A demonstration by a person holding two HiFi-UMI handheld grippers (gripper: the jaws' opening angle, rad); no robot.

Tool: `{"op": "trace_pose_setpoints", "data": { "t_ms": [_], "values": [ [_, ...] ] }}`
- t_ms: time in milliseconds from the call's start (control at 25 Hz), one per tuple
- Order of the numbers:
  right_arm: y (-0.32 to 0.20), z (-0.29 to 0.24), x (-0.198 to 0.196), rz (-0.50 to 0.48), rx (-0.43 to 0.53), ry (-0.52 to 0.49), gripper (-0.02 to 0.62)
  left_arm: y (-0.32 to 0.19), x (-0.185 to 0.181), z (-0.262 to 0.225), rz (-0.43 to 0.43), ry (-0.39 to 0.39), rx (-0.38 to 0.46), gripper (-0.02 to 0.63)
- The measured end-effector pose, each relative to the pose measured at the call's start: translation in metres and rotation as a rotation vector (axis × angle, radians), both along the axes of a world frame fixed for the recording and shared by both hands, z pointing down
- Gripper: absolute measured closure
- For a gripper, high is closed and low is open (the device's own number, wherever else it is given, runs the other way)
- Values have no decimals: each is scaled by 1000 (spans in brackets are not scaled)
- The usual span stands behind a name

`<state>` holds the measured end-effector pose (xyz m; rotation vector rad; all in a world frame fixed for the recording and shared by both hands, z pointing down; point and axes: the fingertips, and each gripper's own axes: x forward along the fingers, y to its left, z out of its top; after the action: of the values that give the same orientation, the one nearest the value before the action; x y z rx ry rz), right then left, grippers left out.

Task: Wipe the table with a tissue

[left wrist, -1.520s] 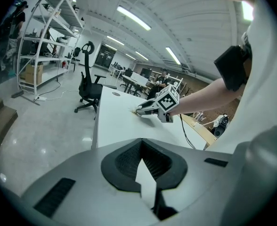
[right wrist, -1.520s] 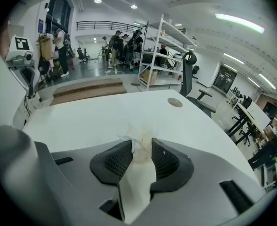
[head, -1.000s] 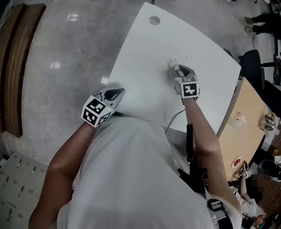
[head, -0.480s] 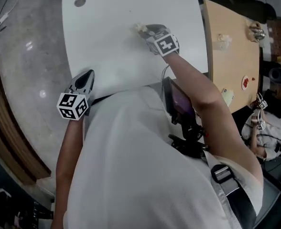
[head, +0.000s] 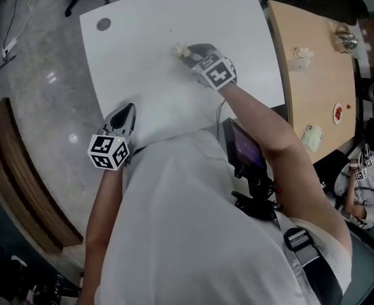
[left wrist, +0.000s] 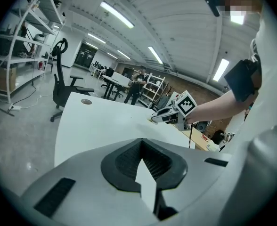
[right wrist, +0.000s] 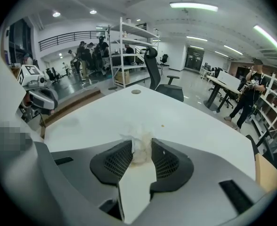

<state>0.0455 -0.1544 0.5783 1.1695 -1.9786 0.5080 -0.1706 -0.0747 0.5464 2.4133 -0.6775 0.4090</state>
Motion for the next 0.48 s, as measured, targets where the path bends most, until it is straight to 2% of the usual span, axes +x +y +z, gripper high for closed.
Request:
{"op": "trace_pose_setpoints", "data": {
  "t_ms": [120,320,400,480],
  "values": [
    [-6,12,14,10,6,-23,477,8,7,-2,-18,-22,-8,601],
    [-53,31,39,73,64,-87,477,18,5,-6,-84,-58,-28,601],
    [-74,39,49,63,78,-78,477,22,6,-13,-119,-62,-30,601],
    [-96,44,52,13,94,-45,477,27,5,-17,-150,-70,-32,601]
  ]
}}
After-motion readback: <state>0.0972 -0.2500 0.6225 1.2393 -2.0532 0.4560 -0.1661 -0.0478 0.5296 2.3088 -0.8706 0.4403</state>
